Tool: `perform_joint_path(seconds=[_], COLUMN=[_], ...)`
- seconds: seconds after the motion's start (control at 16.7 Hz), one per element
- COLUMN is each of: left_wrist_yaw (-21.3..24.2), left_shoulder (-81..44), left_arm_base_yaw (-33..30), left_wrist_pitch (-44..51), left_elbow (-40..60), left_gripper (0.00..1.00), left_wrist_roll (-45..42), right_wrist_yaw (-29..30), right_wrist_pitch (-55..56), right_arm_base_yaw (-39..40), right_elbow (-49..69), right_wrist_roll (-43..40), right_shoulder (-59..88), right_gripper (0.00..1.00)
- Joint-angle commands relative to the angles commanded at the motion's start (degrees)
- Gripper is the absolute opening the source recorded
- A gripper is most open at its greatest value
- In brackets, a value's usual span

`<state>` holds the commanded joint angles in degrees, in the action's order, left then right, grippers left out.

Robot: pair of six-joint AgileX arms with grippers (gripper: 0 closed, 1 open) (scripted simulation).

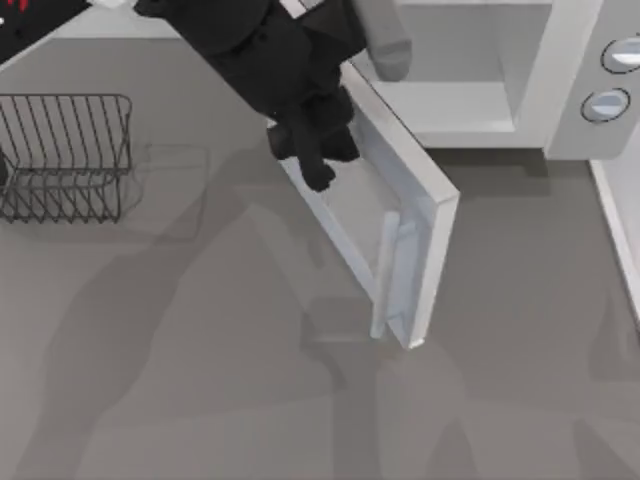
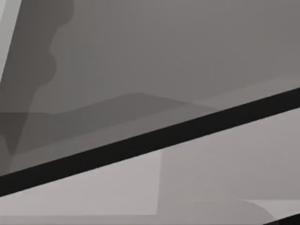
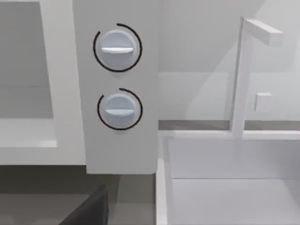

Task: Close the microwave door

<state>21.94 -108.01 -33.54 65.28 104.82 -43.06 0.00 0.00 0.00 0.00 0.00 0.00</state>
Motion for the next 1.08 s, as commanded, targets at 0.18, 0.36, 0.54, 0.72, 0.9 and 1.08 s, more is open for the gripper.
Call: perform_joint_path(seconds=[0.18, 0.36, 0.54, 0.72, 0.9, 1.08], left_wrist_yaw=[-0.54, -0.58, -0.66, -0.98, -1.33, -1.42], left_shoulder=[-1.38, -1.38, -1.68, -2.62, -3.59, -3.76], left_arm_base_yaw=[-1.54, -1.64, -1.8, -2.74, -3.64, -3.8], left_wrist_pitch=[-0.14, -0.23, -0.16, -0.16, -0.16, -0.18], left_elbow=[1.63, 1.82, 2.23, 3.5, 4.82, 5.02], left_gripper=[0.0, 0.0, 0.0, 0.0, 0.0, 0.0], left_wrist_roll=[1.53, 1.59, 1.94, 2.77, 3.71, 3.9], right_wrist_yaw=[0.0, 0.0, 0.0, 0.0, 0.0, 0.0], right_wrist_pitch=[0.0, 0.0, 0.0, 0.0, 0.0, 0.0], right_arm_base_yaw=[0.0, 0.0, 0.0, 0.0, 0.0, 0.0], right_elbow=[0.0, 0.0, 0.0, 0.0, 0.0, 0.0], right_wrist_roll=[0.0, 0.0, 0.0, 0.0, 0.0, 0.0], right_shoulder=[0.0, 0.0, 0.0, 0.0, 0.0, 0.0], right_gripper=[1.0, 1.0, 1.0, 1.0, 1.0, 1.0])
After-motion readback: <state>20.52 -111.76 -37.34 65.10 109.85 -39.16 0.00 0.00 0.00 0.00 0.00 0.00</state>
